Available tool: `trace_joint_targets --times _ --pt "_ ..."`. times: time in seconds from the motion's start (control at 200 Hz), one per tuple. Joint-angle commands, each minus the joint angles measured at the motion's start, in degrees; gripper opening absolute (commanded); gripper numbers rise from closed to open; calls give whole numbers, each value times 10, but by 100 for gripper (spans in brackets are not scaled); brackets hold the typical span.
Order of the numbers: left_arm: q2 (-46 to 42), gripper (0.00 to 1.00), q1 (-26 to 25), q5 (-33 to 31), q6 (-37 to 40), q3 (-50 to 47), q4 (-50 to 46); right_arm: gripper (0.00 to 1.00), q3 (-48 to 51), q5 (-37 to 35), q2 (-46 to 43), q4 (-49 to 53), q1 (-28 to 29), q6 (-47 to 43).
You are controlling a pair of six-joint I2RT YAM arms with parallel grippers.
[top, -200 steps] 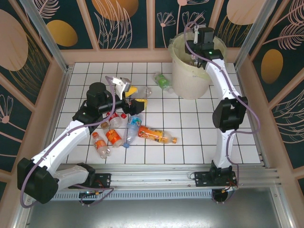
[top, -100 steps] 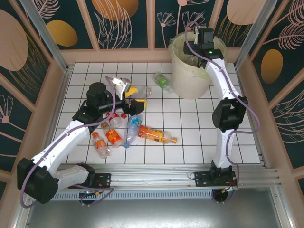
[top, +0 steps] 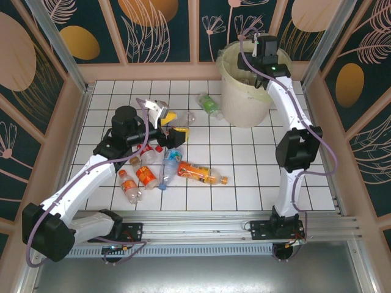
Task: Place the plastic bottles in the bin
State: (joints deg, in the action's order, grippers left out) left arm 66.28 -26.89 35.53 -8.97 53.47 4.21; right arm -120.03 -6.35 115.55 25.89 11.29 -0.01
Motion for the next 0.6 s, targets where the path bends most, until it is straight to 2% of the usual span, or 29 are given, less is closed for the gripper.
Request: trace_joint_targets --times 0.0,0.18,0.385,0.59 --pt "1 99 4 -2 11 14 0 80 54 8 -85 -50 -2 19" --pt "-3 98 5 -31 15 15 -17 82 204 52 -210 -120 16 39" --pt "13 99 5 -65 21 39 -55 83 347 127 -344 -146 54 55" --pt "27 99 5 -157 11 65 -118 84 469 246 -476 -137 90 90"
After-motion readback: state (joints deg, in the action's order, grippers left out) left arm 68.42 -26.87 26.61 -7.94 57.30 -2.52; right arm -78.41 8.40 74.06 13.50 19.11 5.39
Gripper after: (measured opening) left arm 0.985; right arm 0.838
